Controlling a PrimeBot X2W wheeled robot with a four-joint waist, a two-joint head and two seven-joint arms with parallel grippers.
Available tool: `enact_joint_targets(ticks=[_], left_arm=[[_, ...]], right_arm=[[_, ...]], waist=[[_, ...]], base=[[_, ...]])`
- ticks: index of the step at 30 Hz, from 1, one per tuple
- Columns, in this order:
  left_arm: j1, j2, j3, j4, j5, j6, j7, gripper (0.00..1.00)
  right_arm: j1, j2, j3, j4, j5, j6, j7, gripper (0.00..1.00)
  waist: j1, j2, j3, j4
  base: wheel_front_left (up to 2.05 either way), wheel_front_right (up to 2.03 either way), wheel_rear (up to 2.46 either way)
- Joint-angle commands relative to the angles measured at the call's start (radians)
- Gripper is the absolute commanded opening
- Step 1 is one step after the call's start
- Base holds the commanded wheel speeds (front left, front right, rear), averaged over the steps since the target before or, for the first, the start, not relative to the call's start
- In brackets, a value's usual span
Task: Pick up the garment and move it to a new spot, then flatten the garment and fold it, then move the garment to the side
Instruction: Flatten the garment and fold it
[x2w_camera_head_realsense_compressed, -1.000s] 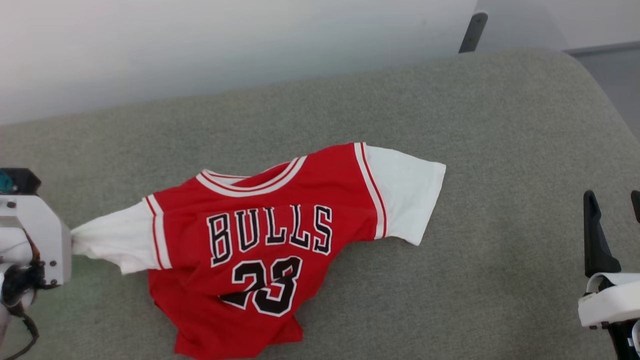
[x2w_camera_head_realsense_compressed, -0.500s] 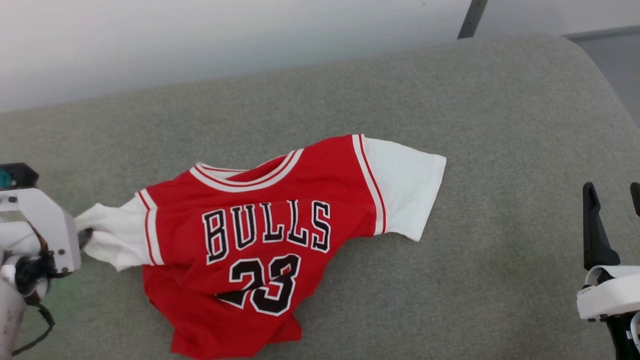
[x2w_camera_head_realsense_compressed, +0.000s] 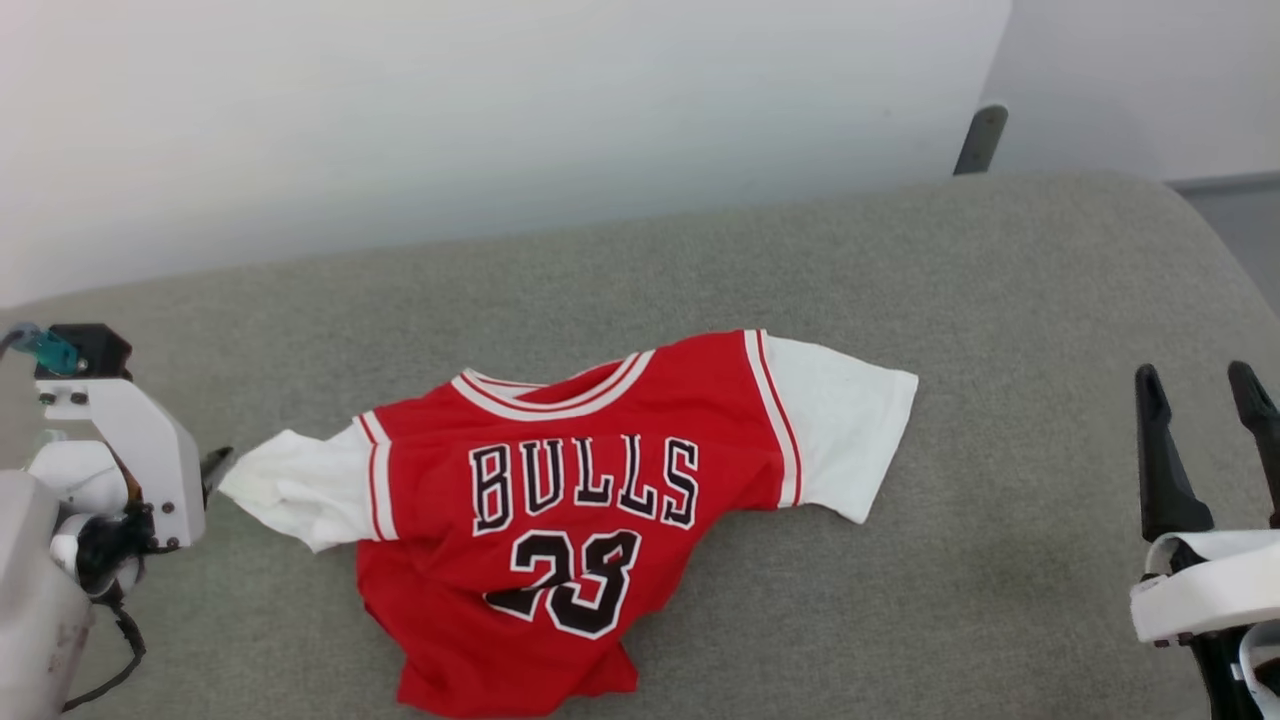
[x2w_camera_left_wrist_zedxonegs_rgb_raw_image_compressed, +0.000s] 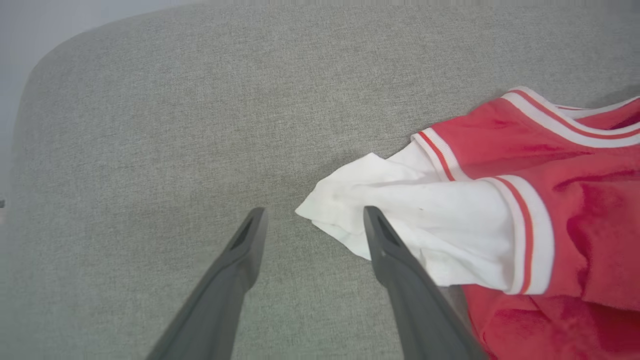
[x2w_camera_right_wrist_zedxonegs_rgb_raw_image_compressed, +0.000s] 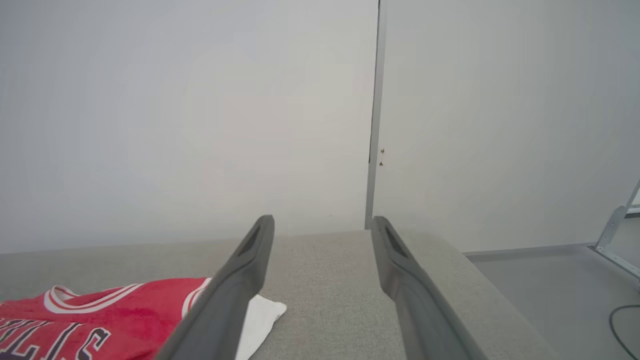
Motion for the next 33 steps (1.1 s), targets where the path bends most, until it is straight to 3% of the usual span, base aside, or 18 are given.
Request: enact_joint_targets(ticks=[1, 19, 33], left_arm=[[0.010, -0.006, 0.000, 0.003, -0.004, -0.003, -0.006, 1.00], [-0.029, -0.017, -0.034, 0.055, -0.068, -0.006, -0.001, 1.00], [-0.080, -0.013, -0.111, 0.079, -0.122, -0.007, 0.017, 1.00]], right_arm=[[-0.009, 0.001, 0.008, -0.011, -0.004, -0.001, -0.009, 1.00], [-0.085, -0.009, 0.031, -0.121, -0.009, -0.001, 0.020, 1.00], [-0.131, -0.037, 0.040, -0.134, 0.010, -0.001, 0.060, 1.00]], waist=[[0.0000, 0.0000, -0.026, 0.015], [0.0000, 0.0000, 0.085, -0.014], [0.0000, 0.0000, 0.149, -0.003]], base=[[0.00, 0.00, 0.00], [0.00, 0.00, 0.00], [0.00, 0.00, 0.00]])
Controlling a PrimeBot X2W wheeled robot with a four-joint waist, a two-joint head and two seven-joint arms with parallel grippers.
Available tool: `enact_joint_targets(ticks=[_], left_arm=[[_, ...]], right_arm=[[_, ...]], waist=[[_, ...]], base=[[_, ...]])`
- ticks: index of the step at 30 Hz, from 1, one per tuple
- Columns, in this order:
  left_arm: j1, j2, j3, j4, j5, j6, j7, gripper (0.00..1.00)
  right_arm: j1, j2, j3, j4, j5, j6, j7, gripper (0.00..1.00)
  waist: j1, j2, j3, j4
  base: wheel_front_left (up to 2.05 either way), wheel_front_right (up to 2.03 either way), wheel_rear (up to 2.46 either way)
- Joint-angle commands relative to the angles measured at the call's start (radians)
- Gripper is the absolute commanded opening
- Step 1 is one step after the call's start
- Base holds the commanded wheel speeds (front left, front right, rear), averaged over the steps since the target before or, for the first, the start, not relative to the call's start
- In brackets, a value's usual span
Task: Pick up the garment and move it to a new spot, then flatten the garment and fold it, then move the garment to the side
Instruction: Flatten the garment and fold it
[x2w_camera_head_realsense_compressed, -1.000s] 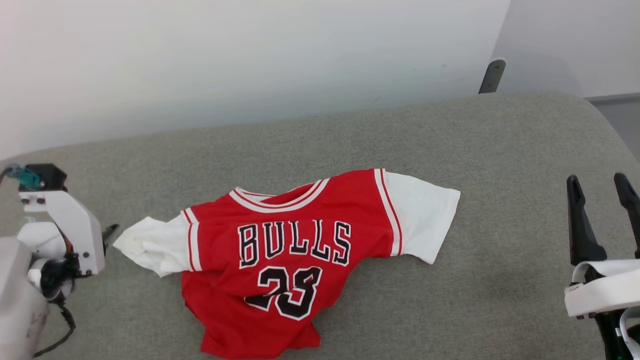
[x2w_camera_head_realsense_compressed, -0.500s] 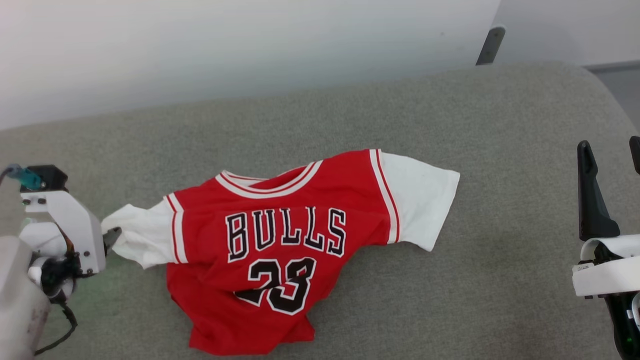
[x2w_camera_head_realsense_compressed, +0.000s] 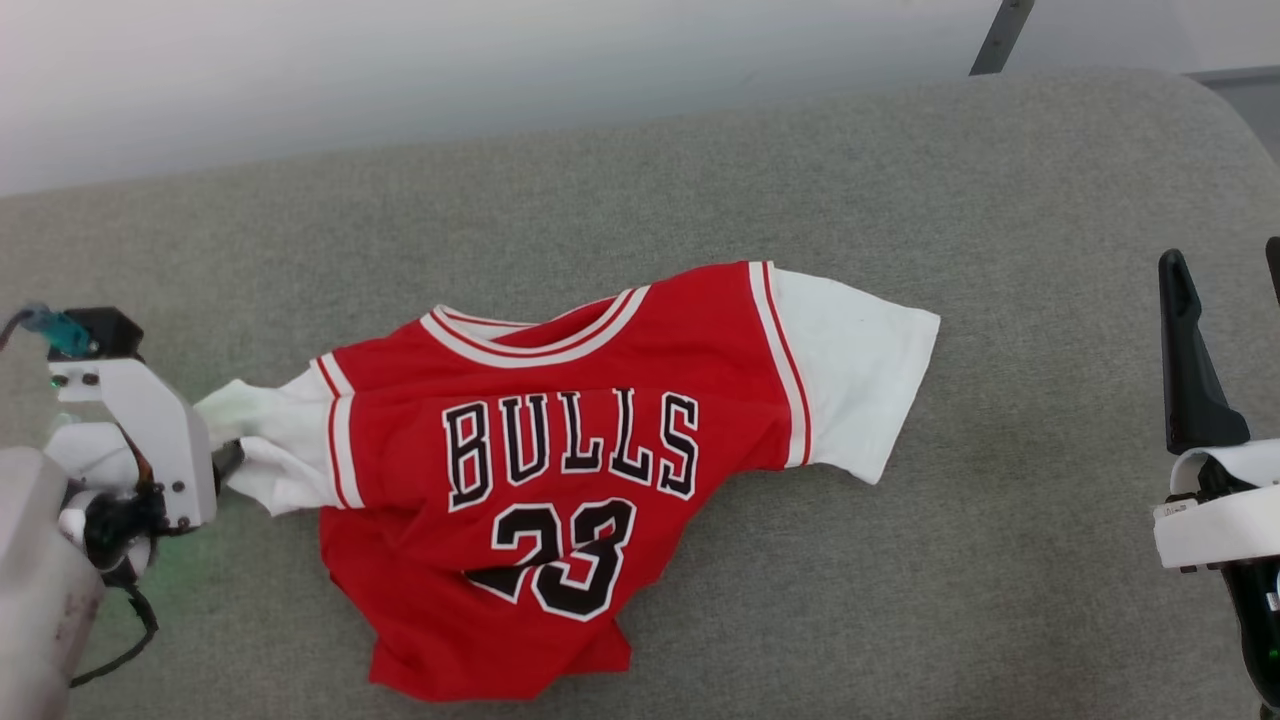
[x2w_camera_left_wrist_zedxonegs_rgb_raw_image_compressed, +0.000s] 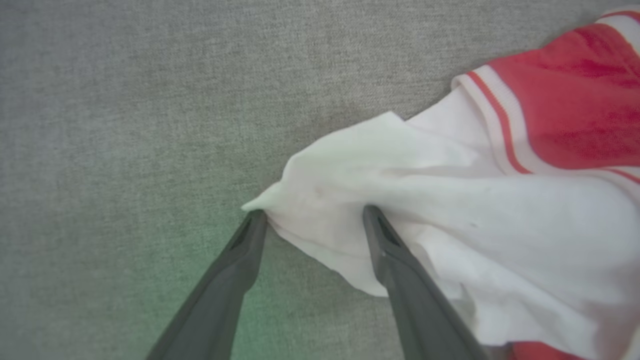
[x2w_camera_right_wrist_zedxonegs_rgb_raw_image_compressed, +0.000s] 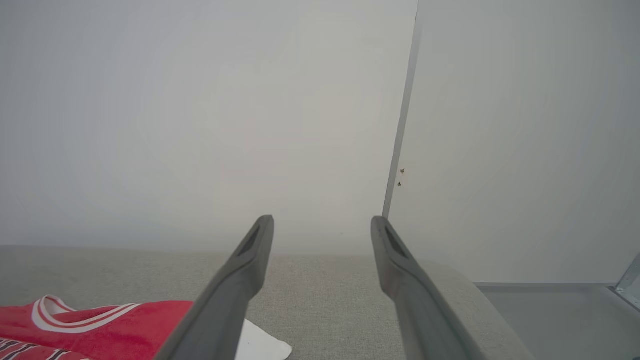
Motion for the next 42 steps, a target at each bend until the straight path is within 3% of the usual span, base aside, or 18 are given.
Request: enact_joint_targets(ticks=[1, 6, 7, 8, 9, 10, 11, 18, 23, 33, 42], left_arm=[[-0.005, 0.002, -0.004, 0.006, -0.004, -0.002, -0.005, 1.00], [-0.024, -0.004, -0.020, 0.046, -0.020, 0.000, -0.002, 1.00], [-0.029, -0.004, -0.022, 0.055, -0.023, 0.000, -0.004, 0.95], [-0.032, -0.006, -0.021, 0.066, -0.030, 0.000, -0.002, 0.60], [-0.037, -0.009, -0.022, 0.074, -0.033, 0.000, -0.006, 0.44], [-0.041, -0.014, -0.023, 0.079, -0.041, 0.000, -0.001, 0.05], [-0.040, -0.021, -0.023, 0.084, -0.052, 0.000, 0.011, 0.00], [-0.064, -0.034, -0.030, 0.102, -0.091, 0.000, 0.012, 0.00], [-0.086, -0.045, -0.054, 0.102, -0.094, 0.001, 0.015, 0.00], [-0.168, -0.088, -0.097, 0.079, -0.096, 0.000, -0.004, 0.00], [-0.211, -0.106, -0.134, 0.072, -0.104, 0.001, -0.013, 0.00]], right_arm=[[-0.012, -0.004, 0.001, -0.002, 0.003, -0.001, 0.003, 1.00], [-0.021, -0.009, -0.002, -0.007, 0.004, -0.001, 0.009, 1.00], [-0.024, -0.010, -0.003, -0.008, 0.004, -0.001, 0.011, 1.00], [-0.030, -0.010, -0.003, -0.008, 0.005, -0.001, 0.012, 1.00], [-0.034, -0.012, -0.002, -0.009, 0.005, -0.001, 0.014, 1.00], [-0.037, -0.012, -0.003, -0.010, 0.006, -0.001, 0.015, 1.00], [-0.039, -0.012, -0.003, -0.010, 0.007, -0.001, 0.014, 1.00], [-0.067, -0.046, 0.026, 0.003, 0.055, -0.001, 0.085, 1.00], [-0.114, -0.108, 0.069, 0.068, 0.131, -0.001, 0.241, 1.00], [-0.301, -0.183, 0.129, 0.328, 0.250, -0.001, 0.554, 1.00], [-0.438, -0.180, 0.155, 0.553, 0.258, -0.001, 0.654, 1.00]], waist=[[0.0000, 0.0000, 0.006, 0.002], [0.0000, 0.0000, 0.027, 0.004], [0.0000, 0.0000, 0.033, 0.005], [0.0000, 0.0000, 0.038, 0.005], [0.0000, 0.0000, 0.044, 0.005], [0.0000, 0.0000, 0.049, 0.006], [0.0000, 0.0000, 0.054, 0.006], [0.0000, 0.0000, 0.084, 0.018], [0.0000, 0.0000, 0.106, 0.041], [0.0000, 0.0000, 0.163, 0.107], [0.0000, 0.0000, 0.204, 0.144]], base=[[0.00, 0.00, 0.00], [0.00, 0.00, 0.00], [0.00, 0.00, 0.00], [0.00, 0.00, 0.00], [0.00, 0.00, 0.00], [0.00, 0.00, 0.00], [0.00, 0.00, 0.00], [0.00, 0.00, 0.00], [0.00, 0.00, 0.00], [0.00, 0.00, 0.00], [0.00, 0.00, 0.00]])
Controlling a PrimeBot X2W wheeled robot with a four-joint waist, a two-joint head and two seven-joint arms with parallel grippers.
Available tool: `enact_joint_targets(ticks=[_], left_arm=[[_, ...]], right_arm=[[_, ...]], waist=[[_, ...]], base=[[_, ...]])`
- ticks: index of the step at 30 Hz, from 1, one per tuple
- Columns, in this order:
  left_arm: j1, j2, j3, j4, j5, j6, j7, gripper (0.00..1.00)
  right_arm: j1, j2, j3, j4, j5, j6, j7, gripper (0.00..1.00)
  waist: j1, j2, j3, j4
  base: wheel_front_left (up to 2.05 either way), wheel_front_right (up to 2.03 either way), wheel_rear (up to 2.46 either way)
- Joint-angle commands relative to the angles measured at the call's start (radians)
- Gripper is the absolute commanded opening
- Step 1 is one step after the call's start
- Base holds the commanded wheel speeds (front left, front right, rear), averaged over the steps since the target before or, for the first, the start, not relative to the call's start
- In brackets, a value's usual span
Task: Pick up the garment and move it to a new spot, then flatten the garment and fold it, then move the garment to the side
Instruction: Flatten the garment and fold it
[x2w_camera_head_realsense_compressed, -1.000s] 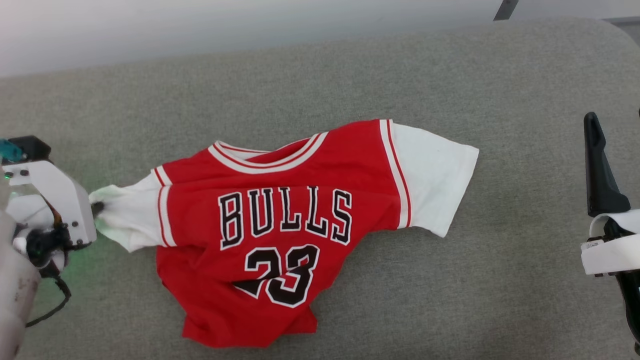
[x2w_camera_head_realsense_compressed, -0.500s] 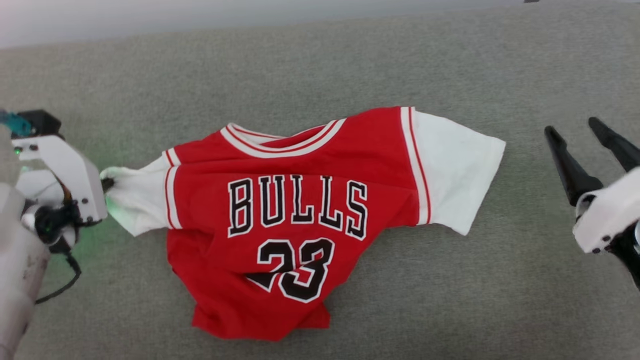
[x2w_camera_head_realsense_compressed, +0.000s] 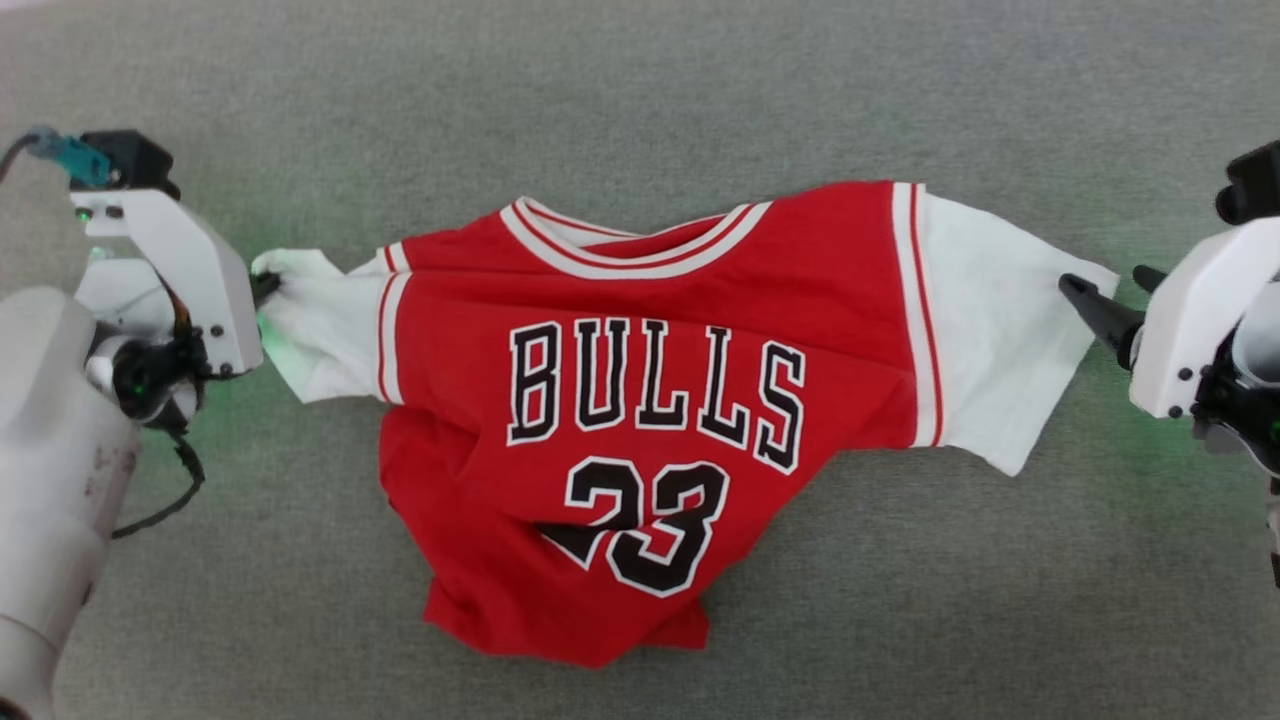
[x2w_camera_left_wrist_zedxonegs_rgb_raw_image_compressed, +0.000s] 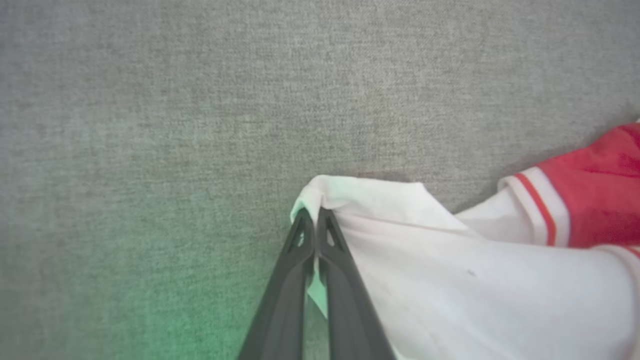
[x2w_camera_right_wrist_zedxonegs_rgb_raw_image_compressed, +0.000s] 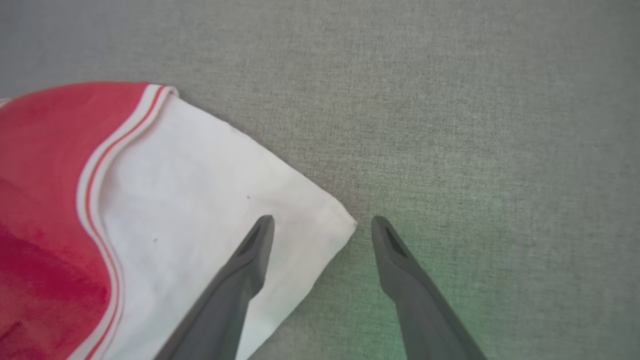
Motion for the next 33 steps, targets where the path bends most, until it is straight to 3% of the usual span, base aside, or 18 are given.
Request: enact_joint_targets(ticks=[1, 8, 9, 10, 11, 21, 33], left_arm=[[0.030, -0.026, -0.022, 0.019, -0.001, 0.005, 0.004, 0.00], [0.019, -0.029, -0.048, 0.031, -0.022, 0.007, 0.003, 0.00], [0.017, -0.029, -0.051, 0.032, -0.026, 0.007, 0.004, 0.00], [0.015, -0.029, -0.055, 0.033, -0.030, 0.007, 0.004, 0.00], [0.013, -0.029, -0.059, 0.034, -0.031, 0.007, 0.005, 0.00], [-0.023, -0.018, -0.098, 0.039, -0.057, 0.004, 0.045, 0.00], [-0.192, -0.003, -0.143, 0.015, -0.016, 0.004, 0.023, 0.00]], right_arm=[[-0.022, 0.006, 0.007, 0.027, -0.002, 0.000, 0.009, 1.00], [-0.074, 0.043, 0.021, 0.206, -0.006, 0.000, 0.098, 1.00], [-0.080, 0.048, 0.030, 0.225, -0.005, 0.000, 0.118, 0.69], [-0.084, 0.049, 0.037, 0.239, -0.007, 0.000, 0.129, 0.05], [-0.090, 0.050, 0.049, 0.249, -0.003, 0.000, 0.143, 0.00], [-0.169, 0.055, 0.035, 0.276, 0.035, 0.000, 0.127, 0.00], [-0.328, 0.042, 0.056, 0.279, 0.045, 0.000, -0.039, 0.00]], waist=[[0.0000, 0.0000, 0.018, 0.017], [0.0000, 0.0000, 0.029, 0.021], [0.0000, 0.0000, 0.029, 0.021], [0.0000, 0.0000, 0.029, 0.021], [0.0000, 0.0000, 0.029, 0.021], [0.0000, 0.0000, -0.028, 0.011], [0.0000, 0.0000, -0.202, 0.013]], base=[[0.00, 0.00, 0.00], [0.00, 0.00, 0.00], [0.00, 0.00, 0.00], [0.00, 0.00, 0.00], [0.00, 0.00, 0.00], [0.00, 0.00, 0.00], [0.00, 0.00, 0.00]])
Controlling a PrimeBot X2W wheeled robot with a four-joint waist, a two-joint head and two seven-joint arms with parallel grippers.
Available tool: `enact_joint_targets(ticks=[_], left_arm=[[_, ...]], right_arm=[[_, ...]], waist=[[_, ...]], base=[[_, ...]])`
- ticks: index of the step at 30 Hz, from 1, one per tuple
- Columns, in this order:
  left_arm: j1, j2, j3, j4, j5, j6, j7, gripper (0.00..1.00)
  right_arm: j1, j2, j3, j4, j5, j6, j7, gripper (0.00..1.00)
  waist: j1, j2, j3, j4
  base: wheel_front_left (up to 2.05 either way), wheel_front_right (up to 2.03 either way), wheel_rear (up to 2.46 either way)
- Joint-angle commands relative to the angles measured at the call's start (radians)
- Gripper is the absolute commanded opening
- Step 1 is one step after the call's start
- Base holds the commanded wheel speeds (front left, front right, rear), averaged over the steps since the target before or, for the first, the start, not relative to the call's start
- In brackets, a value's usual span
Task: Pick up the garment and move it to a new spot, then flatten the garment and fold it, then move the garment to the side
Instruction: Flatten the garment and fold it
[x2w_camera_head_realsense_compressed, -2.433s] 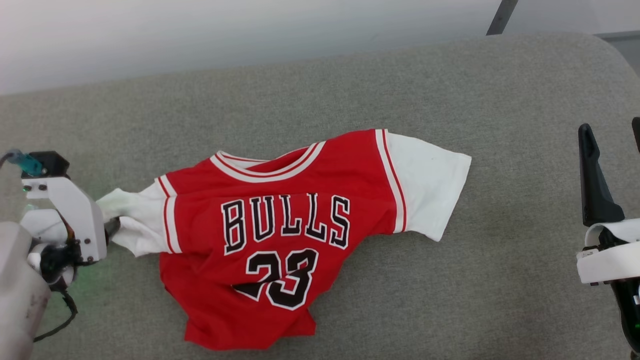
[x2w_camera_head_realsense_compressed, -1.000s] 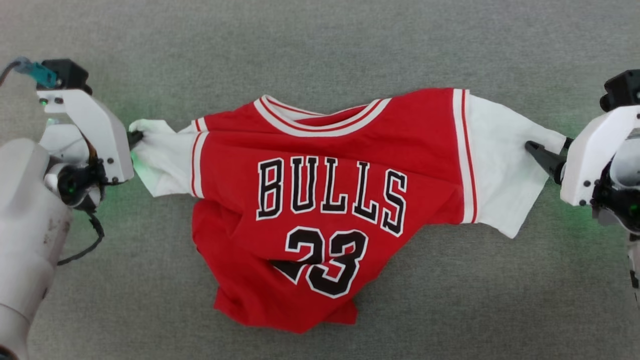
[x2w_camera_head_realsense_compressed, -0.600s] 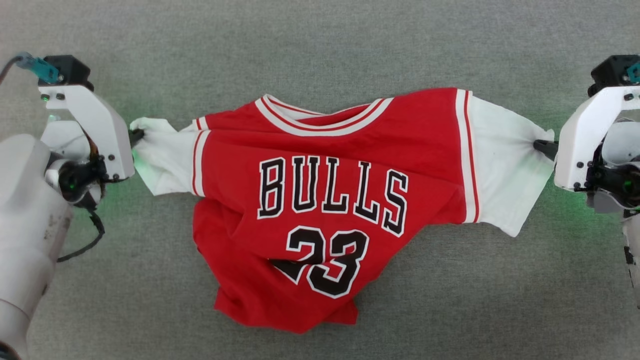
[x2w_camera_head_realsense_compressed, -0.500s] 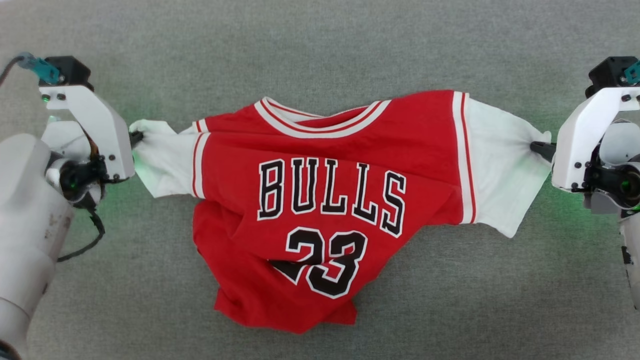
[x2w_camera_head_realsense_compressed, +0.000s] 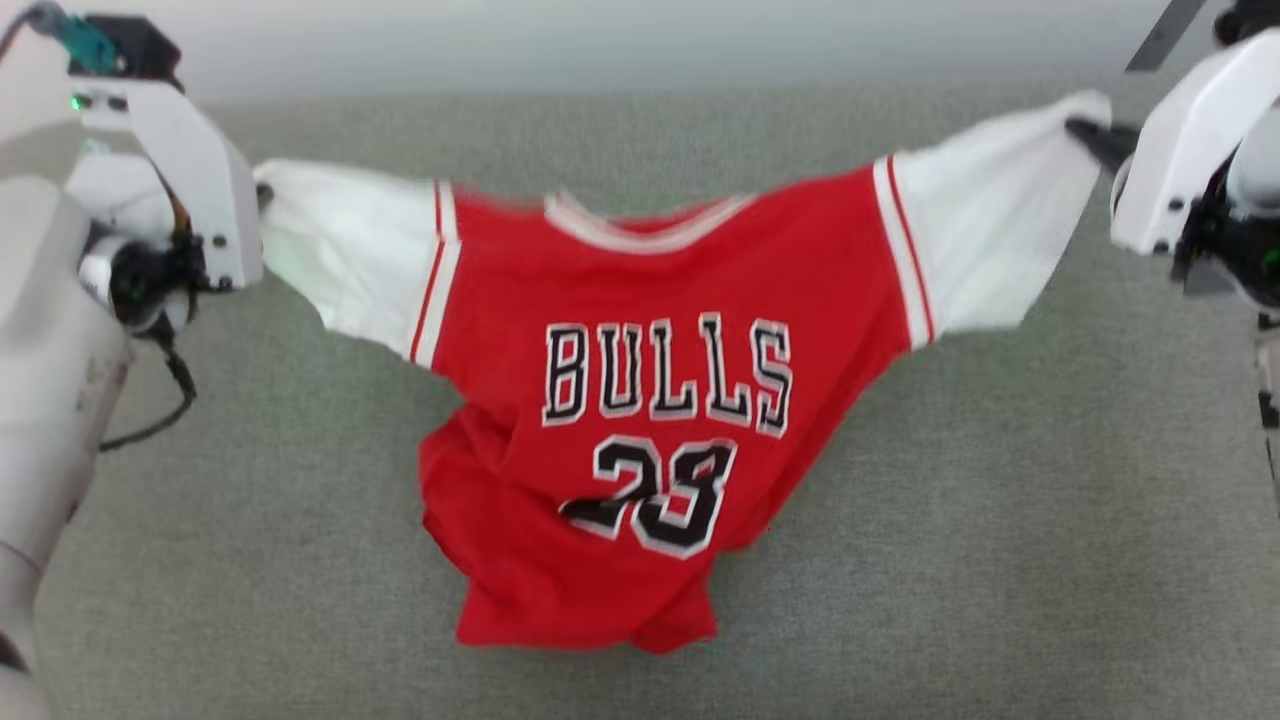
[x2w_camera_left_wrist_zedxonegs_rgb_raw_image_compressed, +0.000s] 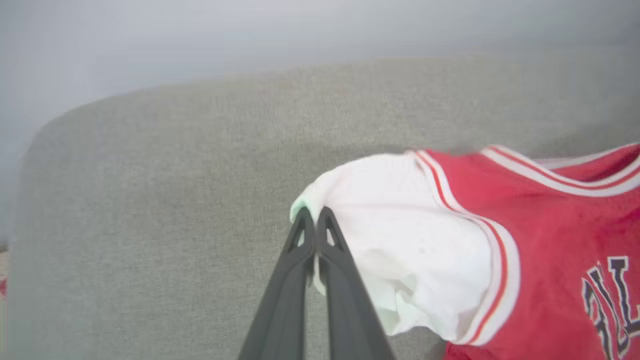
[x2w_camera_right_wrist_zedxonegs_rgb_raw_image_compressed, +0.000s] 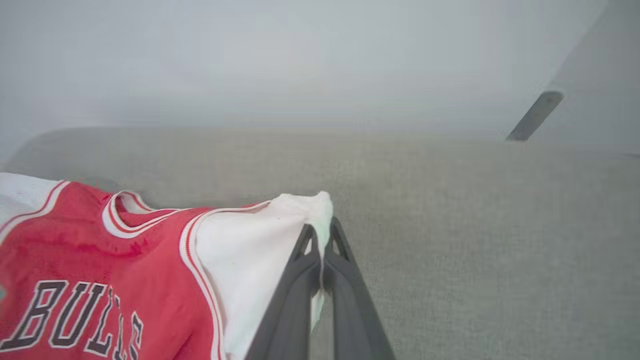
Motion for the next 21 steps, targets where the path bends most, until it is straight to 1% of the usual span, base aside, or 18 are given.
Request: enact_joint_targets(ticks=[1, 6, 12, 16, 21], left_arm=[[-0.030, -0.004, -0.004, -0.003, 0.009, 0.002, -0.008, 0.00], [-0.094, -0.017, -0.012, 0.000, 0.025, 0.002, -0.032, 0.00], [-0.176, -0.029, -0.002, 0.013, 0.035, 0.002, -0.091, 0.00], [-0.239, -0.034, 0.003, 0.025, 0.046, 0.003, -0.118, 0.00], [-0.310, -0.029, 0.007, 0.033, 0.057, 0.006, -0.127, 0.00]], right_arm=[[-0.033, -0.005, 0.010, 0.007, -0.010, 0.000, -0.038, 0.00], [-0.121, 0.001, 0.056, 0.042, -0.033, 0.000, -0.171, 0.00], [-0.224, 0.007, 0.119, 0.095, -0.054, 0.000, -0.350, 0.00], [-0.298, 0.012, 0.144, 0.143, -0.062, 0.000, -0.445, 0.00], [-0.375, 0.017, 0.177, 0.198, -0.058, 0.000, -0.515, 0.00]], waist=[[0.0000, 0.0000, -0.077, 0.001], [0.0000, 0.0000, -0.142, 0.001], [0.0000, 0.0000, -0.197, -0.002], [0.0000, 0.0000, -0.205, -0.002], [0.0000, 0.0000, -0.179, -0.007]], base=[[0.00, 0.00, 0.00], [0.00, 0.00, 0.00], [0.00, 0.00, 0.00], [0.00, 0.00, 0.00], [0.00, 0.00, 0.00]])
